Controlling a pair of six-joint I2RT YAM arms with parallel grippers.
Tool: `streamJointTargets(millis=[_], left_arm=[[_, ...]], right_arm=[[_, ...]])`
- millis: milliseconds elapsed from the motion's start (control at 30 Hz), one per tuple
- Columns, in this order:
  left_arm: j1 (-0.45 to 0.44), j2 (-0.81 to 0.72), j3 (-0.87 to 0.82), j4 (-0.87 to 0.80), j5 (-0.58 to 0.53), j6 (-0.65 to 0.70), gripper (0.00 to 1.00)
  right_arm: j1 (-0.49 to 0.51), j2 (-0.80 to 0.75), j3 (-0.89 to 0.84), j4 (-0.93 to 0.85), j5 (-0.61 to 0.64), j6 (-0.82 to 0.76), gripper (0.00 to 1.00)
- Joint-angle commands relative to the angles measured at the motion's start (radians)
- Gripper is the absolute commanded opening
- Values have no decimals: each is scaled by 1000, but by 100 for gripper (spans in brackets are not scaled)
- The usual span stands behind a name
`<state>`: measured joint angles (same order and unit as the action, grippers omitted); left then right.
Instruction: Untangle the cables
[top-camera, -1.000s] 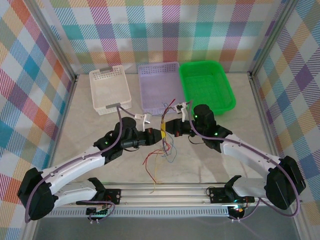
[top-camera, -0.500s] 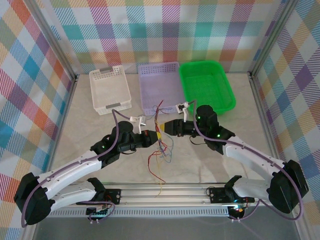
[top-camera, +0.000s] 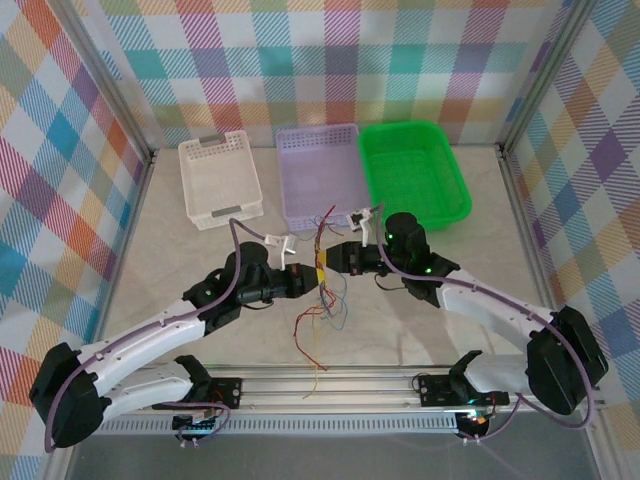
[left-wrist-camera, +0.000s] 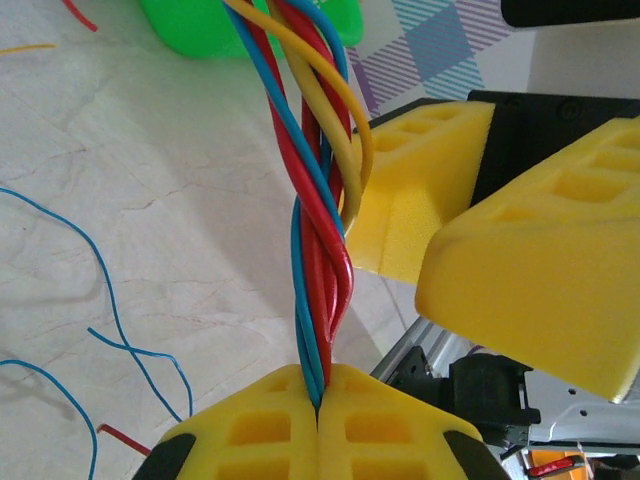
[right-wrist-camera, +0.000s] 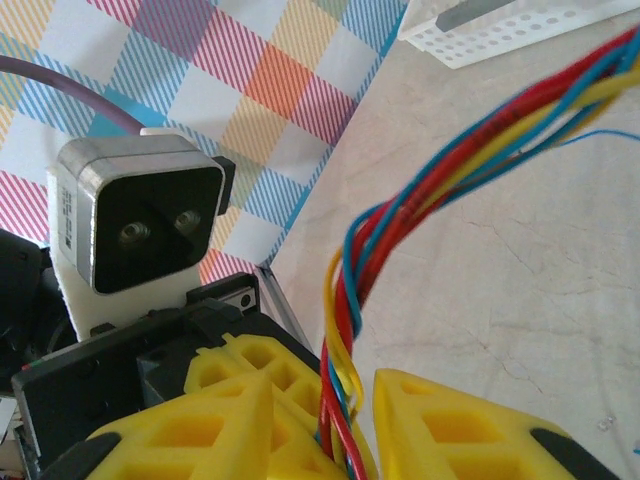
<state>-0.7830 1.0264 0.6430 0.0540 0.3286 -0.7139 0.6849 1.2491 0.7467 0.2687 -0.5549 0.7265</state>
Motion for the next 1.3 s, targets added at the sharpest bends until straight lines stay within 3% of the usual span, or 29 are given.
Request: streamJointTargets(millis=[0,333,600,867,1267], left_arm=[[-1,4,17,16,31,23,0],[0,-58,40,-83,-7,61,0],[0,-119,63,-173,-21,82,0],[0,-175,88,-236,-45,90,0],[8,-147,177,-323,-90,128,0]], right_arm=[[11,15,12,58,-17,2,31],[13,-22,-5,-54,67,-61,0],[-25,-66,-44,-125,110,-104,0],[-121,-73,-76,-134,21,-134,0],[-182,-175,-87,-266,73,-214,0]])
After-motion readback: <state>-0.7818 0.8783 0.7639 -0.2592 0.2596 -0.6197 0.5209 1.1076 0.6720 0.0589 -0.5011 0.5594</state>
